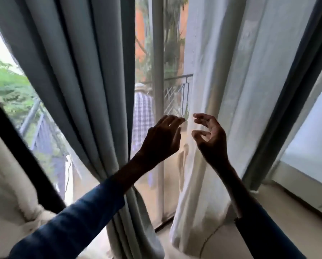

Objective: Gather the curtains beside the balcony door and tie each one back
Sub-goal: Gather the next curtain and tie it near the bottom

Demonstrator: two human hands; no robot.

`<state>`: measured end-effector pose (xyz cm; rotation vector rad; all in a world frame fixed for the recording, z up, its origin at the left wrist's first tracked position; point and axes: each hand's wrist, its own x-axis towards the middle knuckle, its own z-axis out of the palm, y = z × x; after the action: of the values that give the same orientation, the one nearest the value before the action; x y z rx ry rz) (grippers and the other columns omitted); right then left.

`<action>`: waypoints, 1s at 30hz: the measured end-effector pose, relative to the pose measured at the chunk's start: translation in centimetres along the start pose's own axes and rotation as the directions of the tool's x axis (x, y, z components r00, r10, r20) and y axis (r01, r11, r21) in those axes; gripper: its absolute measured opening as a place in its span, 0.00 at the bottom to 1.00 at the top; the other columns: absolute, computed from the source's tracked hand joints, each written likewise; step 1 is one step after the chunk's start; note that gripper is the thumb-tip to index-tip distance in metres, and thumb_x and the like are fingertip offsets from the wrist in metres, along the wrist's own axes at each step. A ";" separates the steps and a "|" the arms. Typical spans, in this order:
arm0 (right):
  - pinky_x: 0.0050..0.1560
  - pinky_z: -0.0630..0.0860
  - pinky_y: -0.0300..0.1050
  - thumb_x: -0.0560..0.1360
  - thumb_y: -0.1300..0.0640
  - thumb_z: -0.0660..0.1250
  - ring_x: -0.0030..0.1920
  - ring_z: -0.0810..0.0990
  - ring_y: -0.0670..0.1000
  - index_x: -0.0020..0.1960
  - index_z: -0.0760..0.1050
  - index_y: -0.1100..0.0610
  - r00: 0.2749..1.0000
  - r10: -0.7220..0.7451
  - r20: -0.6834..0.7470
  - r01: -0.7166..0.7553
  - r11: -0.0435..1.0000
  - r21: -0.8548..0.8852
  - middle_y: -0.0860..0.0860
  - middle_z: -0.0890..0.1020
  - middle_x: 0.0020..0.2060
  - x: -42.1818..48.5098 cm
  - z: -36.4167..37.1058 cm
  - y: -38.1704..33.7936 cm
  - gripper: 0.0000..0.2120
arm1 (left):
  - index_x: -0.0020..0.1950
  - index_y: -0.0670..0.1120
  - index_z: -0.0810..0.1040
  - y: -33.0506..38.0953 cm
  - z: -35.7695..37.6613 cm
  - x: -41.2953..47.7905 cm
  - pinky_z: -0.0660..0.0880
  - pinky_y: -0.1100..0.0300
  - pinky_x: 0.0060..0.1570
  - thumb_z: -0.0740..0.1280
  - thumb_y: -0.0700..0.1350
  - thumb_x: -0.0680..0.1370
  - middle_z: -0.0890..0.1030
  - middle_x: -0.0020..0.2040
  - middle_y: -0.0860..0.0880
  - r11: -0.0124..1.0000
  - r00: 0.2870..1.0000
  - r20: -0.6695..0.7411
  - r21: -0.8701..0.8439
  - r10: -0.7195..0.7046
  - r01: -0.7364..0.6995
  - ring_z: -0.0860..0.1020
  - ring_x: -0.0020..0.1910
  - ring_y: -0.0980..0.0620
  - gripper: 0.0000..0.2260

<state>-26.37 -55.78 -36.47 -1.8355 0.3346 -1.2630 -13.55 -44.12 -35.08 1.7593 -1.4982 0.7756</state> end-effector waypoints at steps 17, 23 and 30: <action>0.48 0.82 0.39 0.75 0.67 0.67 0.57 0.81 0.43 0.62 0.78 0.52 0.852 -0.523 0.033 0.524 0.851 -0.029 0.40 0.82 0.58 30.0 -17.2 -7.9 0.18 | 0.65 0.46 0.70 7.7 0.6 34.7 0.78 0.49 0.51 0.70 0.55 0.74 0.77 0.60 0.49 0.979 0.836 -0.518 -0.014 -0.180 0.202 0.79 0.52 0.47 0.24; 0.43 0.81 0.36 0.74 0.67 0.68 0.55 0.81 0.43 0.60 0.78 0.53 0.809 -0.587 -0.002 0.587 0.809 -0.036 0.43 0.82 0.55 36.5 -18.7 -11.0 0.17 | 0.63 0.42 0.71 7.5 -3.4 43.0 0.78 0.47 0.52 0.69 0.54 0.73 0.78 0.56 0.44 0.972 0.785 -0.612 0.114 -0.092 0.203 0.77 0.51 0.45 0.24; 0.42 0.79 0.34 0.73 0.65 0.70 0.50 0.83 0.45 0.60 0.78 0.57 0.719 -0.695 0.017 0.689 0.710 -0.149 0.47 0.84 0.54 43.2 -18.9 -16.1 0.16 | 0.61 0.40 0.71 6.9 -6.2 49.5 0.74 0.53 0.43 0.71 0.47 0.73 0.80 0.46 0.43 0.977 0.754 -0.655 0.118 -0.057 0.176 0.78 0.40 0.45 0.21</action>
<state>-26.91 -82.93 5.30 -2.1549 -0.3045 -1.8189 -12.74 -68.26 9.09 1.4492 -0.8561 1.3184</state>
